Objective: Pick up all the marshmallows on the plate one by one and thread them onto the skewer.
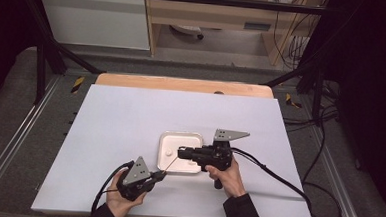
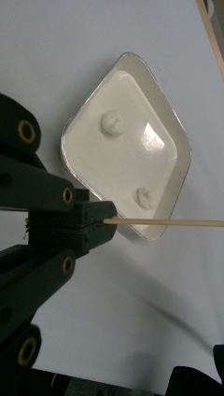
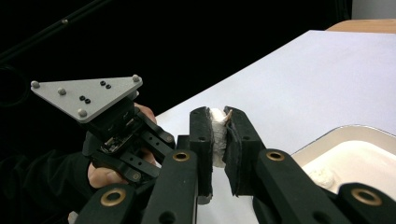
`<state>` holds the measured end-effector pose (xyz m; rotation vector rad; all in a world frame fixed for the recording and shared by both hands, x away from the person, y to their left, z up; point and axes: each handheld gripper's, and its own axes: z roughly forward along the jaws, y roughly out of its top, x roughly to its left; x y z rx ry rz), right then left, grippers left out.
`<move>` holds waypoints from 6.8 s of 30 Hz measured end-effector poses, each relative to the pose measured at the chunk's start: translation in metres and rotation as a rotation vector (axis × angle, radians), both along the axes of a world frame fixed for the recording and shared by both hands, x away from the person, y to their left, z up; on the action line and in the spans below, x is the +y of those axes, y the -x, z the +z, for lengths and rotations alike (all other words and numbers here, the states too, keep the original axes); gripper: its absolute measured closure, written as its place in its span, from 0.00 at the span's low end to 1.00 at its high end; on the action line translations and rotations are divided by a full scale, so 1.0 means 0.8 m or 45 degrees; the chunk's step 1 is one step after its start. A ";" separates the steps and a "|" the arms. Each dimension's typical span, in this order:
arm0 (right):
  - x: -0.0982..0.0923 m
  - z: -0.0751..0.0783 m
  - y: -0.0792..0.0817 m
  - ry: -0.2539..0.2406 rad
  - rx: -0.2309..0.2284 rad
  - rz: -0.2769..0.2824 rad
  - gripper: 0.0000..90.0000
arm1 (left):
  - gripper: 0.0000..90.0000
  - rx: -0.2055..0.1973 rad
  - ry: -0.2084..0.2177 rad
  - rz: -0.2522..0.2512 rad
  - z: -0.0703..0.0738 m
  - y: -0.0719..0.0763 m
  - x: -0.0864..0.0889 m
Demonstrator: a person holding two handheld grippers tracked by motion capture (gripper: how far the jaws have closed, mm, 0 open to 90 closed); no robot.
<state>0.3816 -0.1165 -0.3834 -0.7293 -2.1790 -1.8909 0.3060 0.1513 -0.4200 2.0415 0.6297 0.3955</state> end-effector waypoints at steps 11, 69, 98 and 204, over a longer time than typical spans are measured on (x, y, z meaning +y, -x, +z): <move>0.001 -0.002 0.000 0.014 0.004 -0.005 0.92 | 0.99 -0.003 -0.006 0.001 0.002 0.000 0.000; 0.033 -0.032 0.007 0.127 0.084 0.061 0.90 | 0.99 -0.020 0.042 0.025 0.005 -0.008 -0.013; -0.005 -0.033 0.003 0.412 -0.087 -0.197 0.08 | 0.99 0.004 0.083 0.084 0.005 -0.011 0.022; -0.012 0.034 -0.012 0.092 -0.111 -0.130 0.85 | 0.99 0.026 0.072 -0.029 0.000 -0.006 0.014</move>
